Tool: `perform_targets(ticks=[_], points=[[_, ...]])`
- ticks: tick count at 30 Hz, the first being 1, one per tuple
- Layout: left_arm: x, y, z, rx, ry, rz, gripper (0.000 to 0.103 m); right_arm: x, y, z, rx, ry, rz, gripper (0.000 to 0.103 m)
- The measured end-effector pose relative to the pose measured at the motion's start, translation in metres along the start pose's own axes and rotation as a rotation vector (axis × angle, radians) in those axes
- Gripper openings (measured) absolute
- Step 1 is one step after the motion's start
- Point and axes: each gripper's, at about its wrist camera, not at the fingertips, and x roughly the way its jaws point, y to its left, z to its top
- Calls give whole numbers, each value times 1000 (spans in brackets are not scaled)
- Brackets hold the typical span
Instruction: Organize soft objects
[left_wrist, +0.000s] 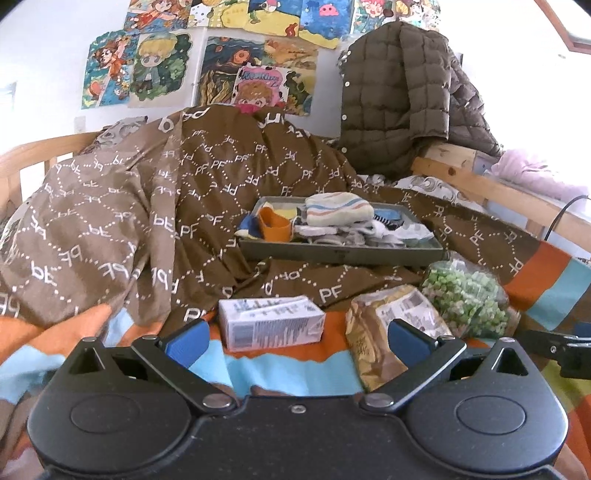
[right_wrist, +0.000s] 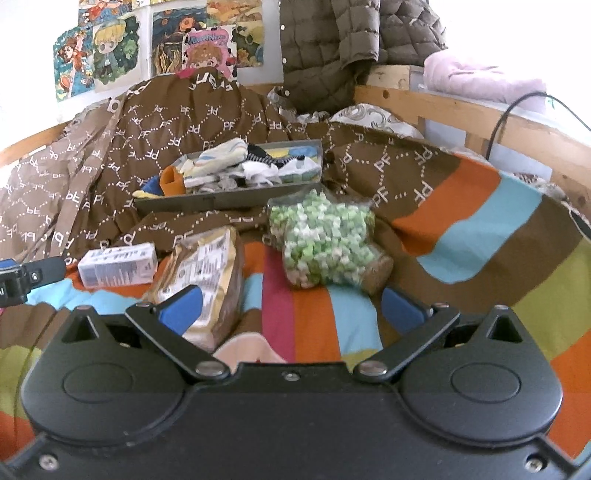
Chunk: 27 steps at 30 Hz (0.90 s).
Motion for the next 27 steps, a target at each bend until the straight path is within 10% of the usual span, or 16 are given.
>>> perform_targets(ticks=[27], points=[[-7,3,-17,-22,37,46,102,-7,-3,-15,-26,1,-2,102]])
